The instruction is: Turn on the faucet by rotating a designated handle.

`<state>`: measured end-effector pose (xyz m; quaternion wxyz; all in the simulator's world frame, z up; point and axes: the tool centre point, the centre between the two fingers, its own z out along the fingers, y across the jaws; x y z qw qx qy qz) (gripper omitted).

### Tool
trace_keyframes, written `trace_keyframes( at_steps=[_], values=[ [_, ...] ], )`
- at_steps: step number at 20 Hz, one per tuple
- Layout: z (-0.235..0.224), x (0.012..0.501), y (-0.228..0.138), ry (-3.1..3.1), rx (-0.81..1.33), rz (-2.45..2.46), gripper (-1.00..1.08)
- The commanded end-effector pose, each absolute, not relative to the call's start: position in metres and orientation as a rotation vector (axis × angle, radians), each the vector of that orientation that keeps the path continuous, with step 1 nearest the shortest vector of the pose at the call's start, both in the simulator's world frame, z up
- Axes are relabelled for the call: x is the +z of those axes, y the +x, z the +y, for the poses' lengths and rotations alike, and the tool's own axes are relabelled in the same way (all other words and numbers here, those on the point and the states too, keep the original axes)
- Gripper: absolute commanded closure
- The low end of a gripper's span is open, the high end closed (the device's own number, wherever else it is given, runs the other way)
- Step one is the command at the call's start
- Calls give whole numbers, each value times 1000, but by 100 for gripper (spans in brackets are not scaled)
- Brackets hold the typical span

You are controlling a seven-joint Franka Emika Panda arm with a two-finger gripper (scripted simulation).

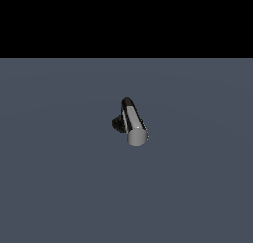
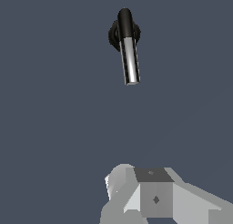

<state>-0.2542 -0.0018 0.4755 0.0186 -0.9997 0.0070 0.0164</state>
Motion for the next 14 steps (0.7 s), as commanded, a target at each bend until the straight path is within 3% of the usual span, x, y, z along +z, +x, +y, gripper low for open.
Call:
trace_keyframes(
  at_steps=[1,14],
  values=[
    [-2,476,-254,-3104,51,22,108],
    [0,437,-243,-3108,46,-14,108]
  ],
)
